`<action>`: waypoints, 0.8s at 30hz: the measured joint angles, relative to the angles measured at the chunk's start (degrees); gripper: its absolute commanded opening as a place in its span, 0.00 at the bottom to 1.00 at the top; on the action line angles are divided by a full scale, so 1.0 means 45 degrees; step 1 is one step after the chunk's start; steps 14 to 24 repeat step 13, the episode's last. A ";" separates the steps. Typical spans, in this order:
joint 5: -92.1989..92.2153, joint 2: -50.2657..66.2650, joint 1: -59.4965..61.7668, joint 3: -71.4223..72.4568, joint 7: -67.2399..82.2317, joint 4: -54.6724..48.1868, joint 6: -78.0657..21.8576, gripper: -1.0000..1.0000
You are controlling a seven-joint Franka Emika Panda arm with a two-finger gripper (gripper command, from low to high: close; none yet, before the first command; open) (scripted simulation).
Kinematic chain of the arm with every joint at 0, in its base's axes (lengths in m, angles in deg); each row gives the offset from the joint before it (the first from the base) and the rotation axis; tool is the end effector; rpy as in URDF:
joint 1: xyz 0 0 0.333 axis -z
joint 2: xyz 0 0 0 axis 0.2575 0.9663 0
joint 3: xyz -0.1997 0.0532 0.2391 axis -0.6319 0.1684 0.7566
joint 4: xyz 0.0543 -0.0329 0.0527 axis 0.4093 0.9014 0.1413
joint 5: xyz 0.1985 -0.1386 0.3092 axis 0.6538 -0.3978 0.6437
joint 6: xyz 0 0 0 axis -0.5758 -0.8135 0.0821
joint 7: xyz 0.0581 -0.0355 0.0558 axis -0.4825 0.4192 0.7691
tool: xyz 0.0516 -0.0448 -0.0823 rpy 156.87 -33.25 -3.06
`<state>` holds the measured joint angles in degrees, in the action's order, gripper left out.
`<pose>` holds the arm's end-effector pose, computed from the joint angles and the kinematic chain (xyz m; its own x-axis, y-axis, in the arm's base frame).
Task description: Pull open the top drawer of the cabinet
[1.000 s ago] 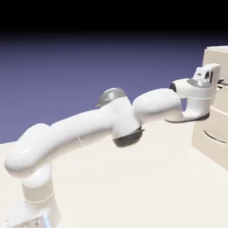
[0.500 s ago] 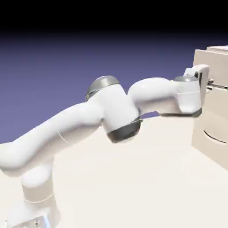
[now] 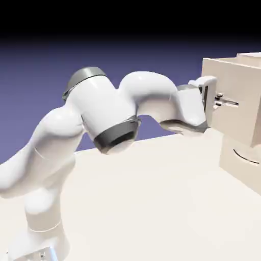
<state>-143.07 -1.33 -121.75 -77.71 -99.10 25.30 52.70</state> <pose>0.5973 0.0623 0.4570 0.0006 0.7068 0.7074 0.0013 -0.7074 0.7068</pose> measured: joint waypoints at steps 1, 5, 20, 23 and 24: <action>0.0023 0.0080 0.0461 0.0369 -0.0082 0.0423 -0.0104 0.00; 0.0126 0.0589 0.2307 0.1825 -0.0660 0.1932 -0.0343 0.00; 0.0380 0.0089 0.4711 0.3977 -0.0426 0.3985 -0.0863 1.00; 0.0380 0.0089 0.4711 0.3977 -0.0426 0.3985 -0.0863 1.00; 0.0380 0.0089 0.4711 0.3977 -0.0426 0.3985 -0.0863 1.00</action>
